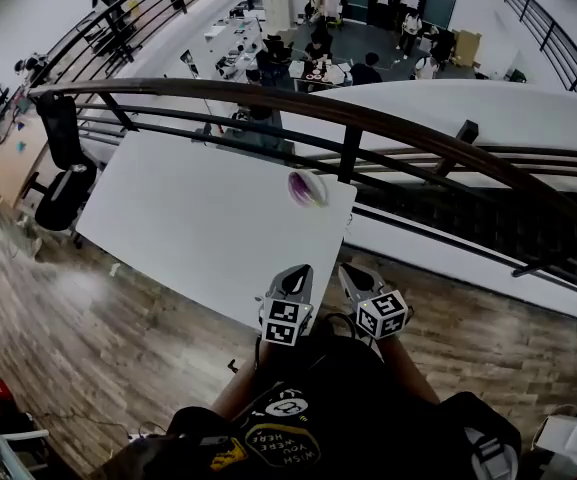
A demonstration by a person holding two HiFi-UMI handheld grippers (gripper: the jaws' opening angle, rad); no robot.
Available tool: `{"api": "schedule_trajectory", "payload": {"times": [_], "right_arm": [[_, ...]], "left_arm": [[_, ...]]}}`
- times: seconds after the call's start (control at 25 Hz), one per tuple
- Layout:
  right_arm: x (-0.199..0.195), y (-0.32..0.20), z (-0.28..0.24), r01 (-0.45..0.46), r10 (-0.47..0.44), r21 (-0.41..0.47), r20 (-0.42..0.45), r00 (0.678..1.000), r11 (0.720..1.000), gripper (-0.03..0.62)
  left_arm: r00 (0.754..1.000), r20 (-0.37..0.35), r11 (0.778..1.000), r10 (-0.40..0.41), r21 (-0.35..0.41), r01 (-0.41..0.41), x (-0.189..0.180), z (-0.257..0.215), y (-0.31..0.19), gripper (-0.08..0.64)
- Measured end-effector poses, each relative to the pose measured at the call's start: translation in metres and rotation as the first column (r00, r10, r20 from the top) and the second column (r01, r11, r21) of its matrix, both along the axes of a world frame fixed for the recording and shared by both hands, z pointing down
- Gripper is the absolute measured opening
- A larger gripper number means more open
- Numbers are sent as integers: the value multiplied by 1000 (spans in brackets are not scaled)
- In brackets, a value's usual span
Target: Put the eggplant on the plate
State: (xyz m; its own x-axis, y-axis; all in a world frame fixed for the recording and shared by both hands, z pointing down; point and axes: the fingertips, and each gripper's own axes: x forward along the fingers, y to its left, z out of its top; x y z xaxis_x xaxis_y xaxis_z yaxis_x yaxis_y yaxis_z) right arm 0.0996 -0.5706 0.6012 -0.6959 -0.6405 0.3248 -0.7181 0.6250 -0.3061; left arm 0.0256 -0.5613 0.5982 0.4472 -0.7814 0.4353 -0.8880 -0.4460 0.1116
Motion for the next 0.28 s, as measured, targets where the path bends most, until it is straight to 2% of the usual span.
{"api": "schedule_trajectory", "payload": {"times": [0.28], "right_arm": [[-11, -3, -12, 4, -5, 18, 8, 1000, 1000, 3]], "left_arm": [[1000, 9, 1000, 0, 10, 0, -9, -9, -3, 5]]}}
